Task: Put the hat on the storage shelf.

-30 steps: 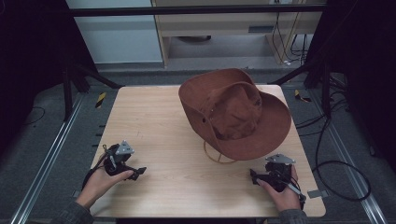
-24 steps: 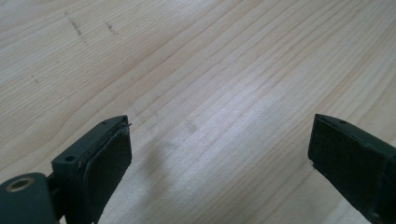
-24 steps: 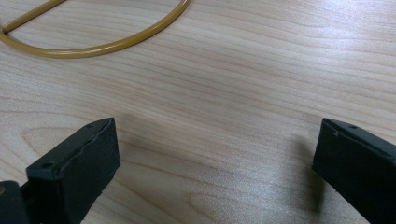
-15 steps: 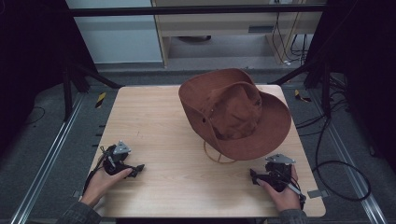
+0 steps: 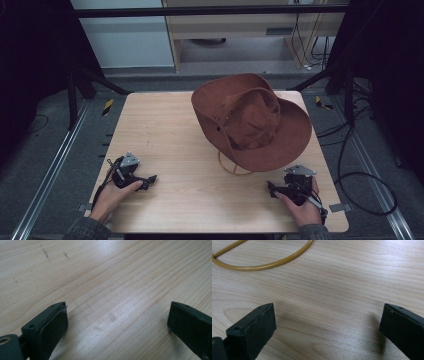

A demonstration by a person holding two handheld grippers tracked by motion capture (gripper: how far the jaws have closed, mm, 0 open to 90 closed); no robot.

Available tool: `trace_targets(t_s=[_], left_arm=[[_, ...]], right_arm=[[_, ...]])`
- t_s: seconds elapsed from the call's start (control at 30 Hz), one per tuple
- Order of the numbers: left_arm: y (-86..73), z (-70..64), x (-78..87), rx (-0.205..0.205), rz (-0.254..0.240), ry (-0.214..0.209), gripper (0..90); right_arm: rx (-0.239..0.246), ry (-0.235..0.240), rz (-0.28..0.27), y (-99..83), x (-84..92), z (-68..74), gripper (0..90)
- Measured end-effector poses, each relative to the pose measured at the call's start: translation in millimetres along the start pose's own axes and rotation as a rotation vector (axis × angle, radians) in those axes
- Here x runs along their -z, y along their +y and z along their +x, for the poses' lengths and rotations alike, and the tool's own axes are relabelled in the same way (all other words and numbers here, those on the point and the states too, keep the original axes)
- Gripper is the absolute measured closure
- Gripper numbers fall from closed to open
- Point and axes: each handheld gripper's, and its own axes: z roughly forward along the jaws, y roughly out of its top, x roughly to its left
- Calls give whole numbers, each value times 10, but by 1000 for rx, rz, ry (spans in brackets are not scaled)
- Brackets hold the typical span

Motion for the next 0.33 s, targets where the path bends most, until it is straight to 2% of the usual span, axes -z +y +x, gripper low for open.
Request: trace_targets(t_s=[0.1,0.33], left_arm=[[0,-9,-1,1,1,10,19],[3,-10,-7,1,5,2,6]], right_arm=[[0,0,0,0,0,0,6],[1,0,2,1,1,0,6]])
